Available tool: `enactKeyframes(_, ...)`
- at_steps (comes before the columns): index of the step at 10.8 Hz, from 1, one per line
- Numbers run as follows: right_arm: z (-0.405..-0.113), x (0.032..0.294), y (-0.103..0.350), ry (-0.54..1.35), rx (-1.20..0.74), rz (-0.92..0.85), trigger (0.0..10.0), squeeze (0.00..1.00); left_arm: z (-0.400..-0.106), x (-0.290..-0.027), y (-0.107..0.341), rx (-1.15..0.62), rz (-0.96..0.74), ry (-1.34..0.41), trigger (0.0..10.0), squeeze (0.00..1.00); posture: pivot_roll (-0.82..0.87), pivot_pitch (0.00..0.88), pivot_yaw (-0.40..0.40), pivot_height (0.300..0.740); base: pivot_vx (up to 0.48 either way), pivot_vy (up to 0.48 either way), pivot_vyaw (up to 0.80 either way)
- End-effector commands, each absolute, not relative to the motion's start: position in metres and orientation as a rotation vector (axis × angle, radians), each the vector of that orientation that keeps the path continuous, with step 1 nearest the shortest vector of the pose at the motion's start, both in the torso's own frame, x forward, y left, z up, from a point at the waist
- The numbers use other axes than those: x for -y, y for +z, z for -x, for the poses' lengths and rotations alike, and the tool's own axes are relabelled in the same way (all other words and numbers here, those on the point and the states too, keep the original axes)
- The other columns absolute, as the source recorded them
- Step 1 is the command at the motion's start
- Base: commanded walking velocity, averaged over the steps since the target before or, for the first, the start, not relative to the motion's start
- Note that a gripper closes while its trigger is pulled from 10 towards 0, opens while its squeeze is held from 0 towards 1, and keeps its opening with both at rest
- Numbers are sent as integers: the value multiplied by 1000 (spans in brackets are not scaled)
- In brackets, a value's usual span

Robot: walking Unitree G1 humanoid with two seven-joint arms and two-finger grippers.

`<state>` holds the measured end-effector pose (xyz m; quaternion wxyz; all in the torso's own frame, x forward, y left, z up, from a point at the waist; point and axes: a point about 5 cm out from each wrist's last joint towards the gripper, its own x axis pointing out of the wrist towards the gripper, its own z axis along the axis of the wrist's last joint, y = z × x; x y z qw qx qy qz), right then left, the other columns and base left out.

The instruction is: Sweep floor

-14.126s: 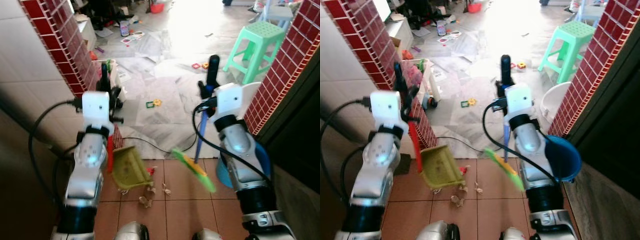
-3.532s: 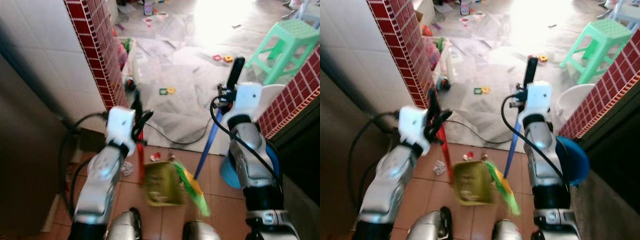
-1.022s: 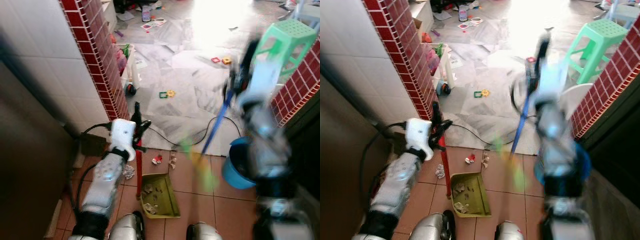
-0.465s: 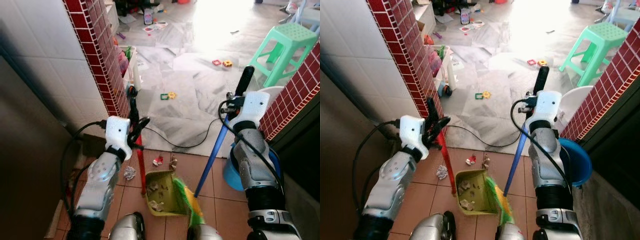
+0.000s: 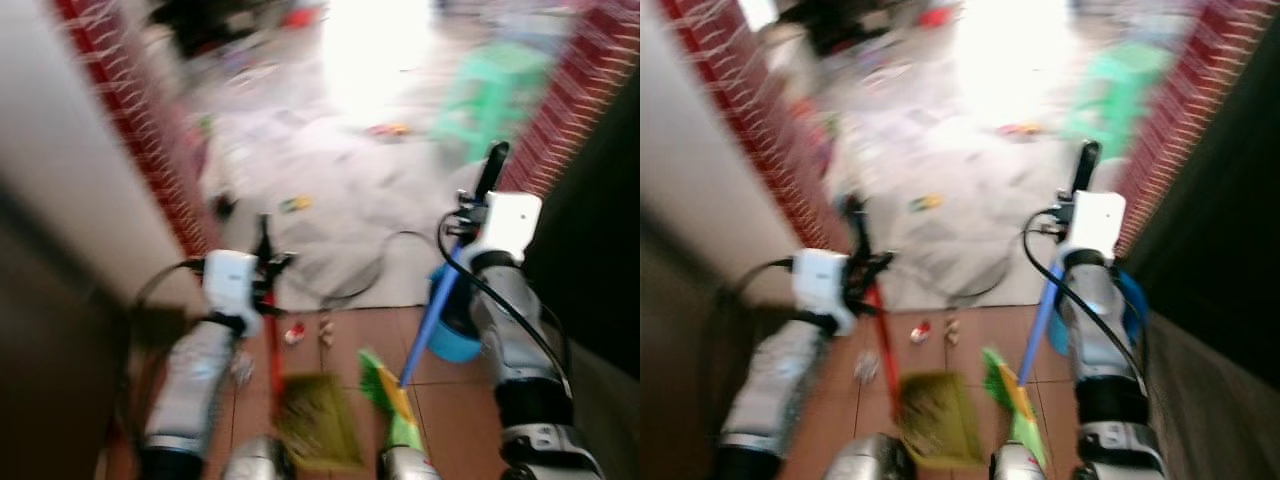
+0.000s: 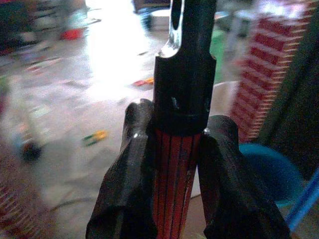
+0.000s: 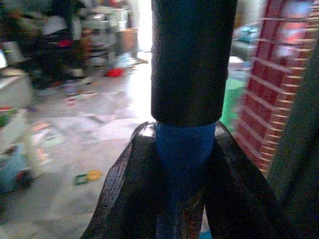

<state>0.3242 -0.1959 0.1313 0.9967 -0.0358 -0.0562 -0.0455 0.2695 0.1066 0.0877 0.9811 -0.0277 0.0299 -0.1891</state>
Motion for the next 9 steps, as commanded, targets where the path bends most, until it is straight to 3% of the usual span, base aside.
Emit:
enactKeyframes(1,-327,191,139,-74,157,81,10000,0,-276,-112,102,16,51,-367,10000,0,-90,0,54,740,0,480,-800)
enactKeyframes(5,-325,201,140,-98,168,98,10000,0,-276,-119,102,8,48,-349,10000,0,-104,0,76,740,0,480,-144)
enactKeyframes(9,-323,200,132,-70,139,97,10000,0,-275,-122,101,37,58,-268,10000,0,-87,0,18,740,0,0,0)
